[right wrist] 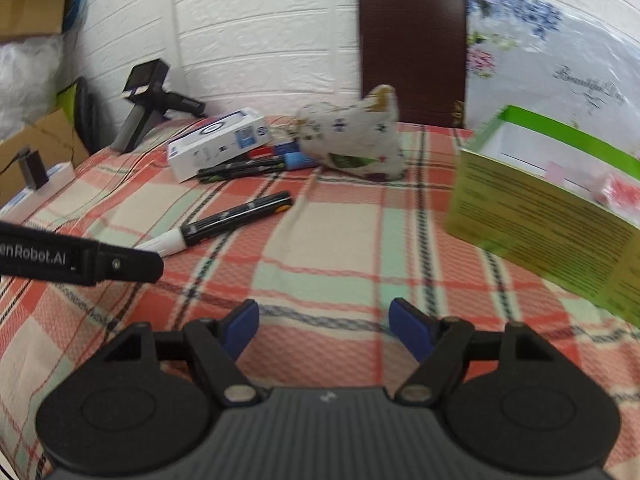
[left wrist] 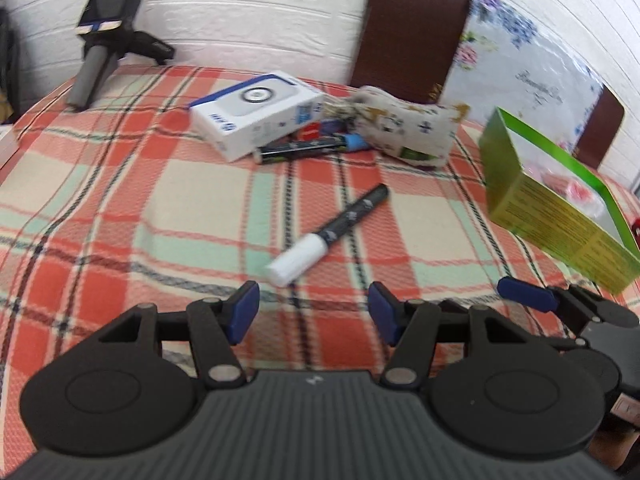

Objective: Organize objects
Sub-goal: 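Grasp the white-capped black marker with the right tool while the left tool grasps another black marker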

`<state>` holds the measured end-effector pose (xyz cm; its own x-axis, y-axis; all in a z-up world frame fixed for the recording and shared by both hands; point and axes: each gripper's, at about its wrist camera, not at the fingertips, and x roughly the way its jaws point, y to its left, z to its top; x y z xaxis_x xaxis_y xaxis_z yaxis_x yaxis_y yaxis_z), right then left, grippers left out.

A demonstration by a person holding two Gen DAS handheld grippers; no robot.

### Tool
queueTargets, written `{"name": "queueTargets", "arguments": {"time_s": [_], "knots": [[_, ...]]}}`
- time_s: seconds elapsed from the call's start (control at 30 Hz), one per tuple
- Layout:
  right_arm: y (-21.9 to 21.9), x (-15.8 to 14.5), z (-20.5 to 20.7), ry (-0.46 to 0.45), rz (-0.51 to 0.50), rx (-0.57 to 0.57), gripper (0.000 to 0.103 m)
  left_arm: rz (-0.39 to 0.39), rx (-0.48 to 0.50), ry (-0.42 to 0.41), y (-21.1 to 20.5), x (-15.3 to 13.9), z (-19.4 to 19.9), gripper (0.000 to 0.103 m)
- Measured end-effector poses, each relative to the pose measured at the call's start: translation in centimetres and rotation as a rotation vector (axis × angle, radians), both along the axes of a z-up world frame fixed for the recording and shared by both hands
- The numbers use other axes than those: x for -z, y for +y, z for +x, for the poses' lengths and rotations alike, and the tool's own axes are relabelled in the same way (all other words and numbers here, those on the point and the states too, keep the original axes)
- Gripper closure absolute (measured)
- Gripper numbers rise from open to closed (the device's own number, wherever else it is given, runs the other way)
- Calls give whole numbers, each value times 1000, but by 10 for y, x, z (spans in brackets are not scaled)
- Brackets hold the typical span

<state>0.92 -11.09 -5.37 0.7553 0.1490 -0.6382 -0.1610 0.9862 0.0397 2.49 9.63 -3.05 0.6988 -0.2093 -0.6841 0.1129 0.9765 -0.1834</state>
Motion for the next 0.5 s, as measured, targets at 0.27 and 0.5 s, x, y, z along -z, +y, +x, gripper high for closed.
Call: {"name": "queueTargets", "arguments": {"time_s": [0.27, 0.5], "knots": [[38, -3, 15, 15, 8, -85, 28, -49, -110, -2, 46, 8, 2, 41], [44, -12, 46, 59, 197, -41, 26, -80, -155, -22, 70, 11, 4, 41]]}}
